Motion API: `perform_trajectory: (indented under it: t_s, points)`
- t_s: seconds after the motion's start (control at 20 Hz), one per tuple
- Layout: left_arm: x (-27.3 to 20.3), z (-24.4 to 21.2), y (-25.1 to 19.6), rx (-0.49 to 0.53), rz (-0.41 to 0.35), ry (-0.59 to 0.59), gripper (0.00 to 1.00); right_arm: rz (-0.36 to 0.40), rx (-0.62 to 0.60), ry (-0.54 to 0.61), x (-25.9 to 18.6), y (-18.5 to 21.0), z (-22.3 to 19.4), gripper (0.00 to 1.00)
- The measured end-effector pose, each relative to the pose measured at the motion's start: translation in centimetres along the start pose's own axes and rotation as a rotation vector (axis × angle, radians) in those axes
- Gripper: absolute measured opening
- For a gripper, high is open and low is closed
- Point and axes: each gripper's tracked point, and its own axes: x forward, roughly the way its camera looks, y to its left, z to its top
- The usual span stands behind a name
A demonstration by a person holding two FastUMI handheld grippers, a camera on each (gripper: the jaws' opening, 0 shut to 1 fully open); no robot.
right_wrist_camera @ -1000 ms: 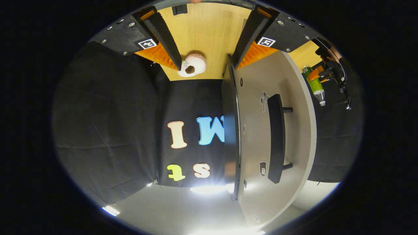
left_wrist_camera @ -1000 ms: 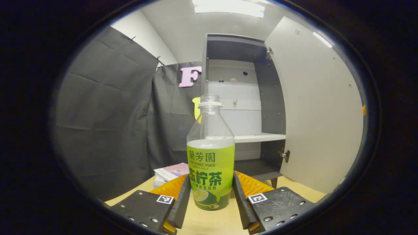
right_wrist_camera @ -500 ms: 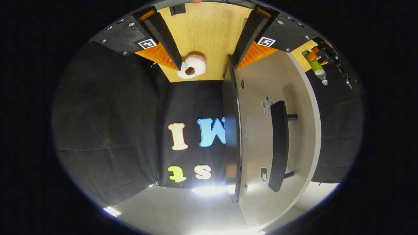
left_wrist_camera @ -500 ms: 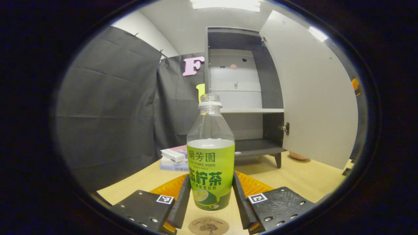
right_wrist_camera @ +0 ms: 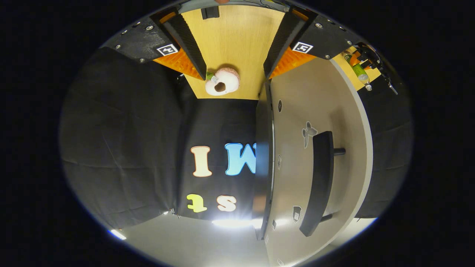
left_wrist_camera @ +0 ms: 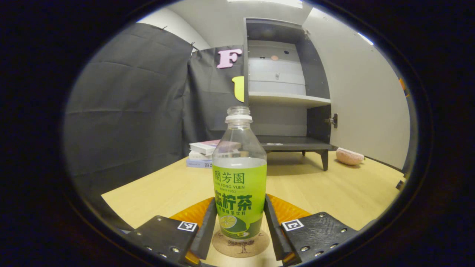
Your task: Open the cabinet door with the right hand, grasp the bottle in the cabinet with the left hand and place it on the coaster, then close the cabinet door with the right hand.
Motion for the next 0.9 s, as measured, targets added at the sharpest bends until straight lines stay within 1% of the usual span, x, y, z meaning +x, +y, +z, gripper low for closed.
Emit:
perform_trajectory:
  t_s: [0.1,0.15,0.2,0.25,0.3,0.35,0.4,0.45,0.5,0.55,0.85,0.9]
  points:
    - [-0.4,-0.5,0.1,0.011,0.014,0.0,0.68,0.005,-0.012,0.013,0.4,0.2,-0.3,0.96]
    - [-0.5,-0.4,0.0,0.019,0.018,-0.016,0.72,0.011,-0.013,0.016,0.5,0.4,-0.2,0.96]
    - [-0.6,-0.6,-0.1,0.03,0.02,-0.007,0.68,0.018,-0.013,0.015,0.7,0.7,-0.2,0.96]
    - [-0.6,-0.7,-0.2,0.039,0.024,-0.001,0.68,0.027,-0.014,0.012,0.8,1.0,-0.2,0.96]
    - [-0.7,-0.9,-0.3,0.039,0.031,0.016,0.7,0.033,-0.016,0.009,0.8,1.3,-0.2,0.96]
    - [-0.7,-0.7,-0.3,0.034,0.037,0.024,0.7,0.037,-0.019,0.006,0.9,1.3,-0.2,0.95]
    - [-0.8,-0.2,-0.5,0.026,0.037,0.026,0.82,0.035,-0.021,-0.001,0.7,1.2,-0.1,0.96]
    - [-0.8,0.4,-0.6,0.022,0.038,0.024,0.89,0.036,-0.022,-0.007,0.7,1.3,-0.1,0.96]
    - [-0.8,1.1,-0.7,0.024,0.042,0.021,0.9,0.038,-0.019,-0.012,0.6,1.2,0.1,0.96]
    - [-0.9,2.0,-0.8,0.032,0.043,0.019,0.86,0.038,-0.01,-0.019,0.5,1.0,0.2,0.96]
    - [-2.4,7.8,-1.2,0.059,0.047,-0.053,0.86,0.025,0.056,-0.077,0.2,-0.6,2.1,0.97]
    - [-2.7,8.3,-0.9,0.067,0.056,-0.053,0.9,0.031,0.064,-0.093,0.1,-0.5,2.6,0.96]
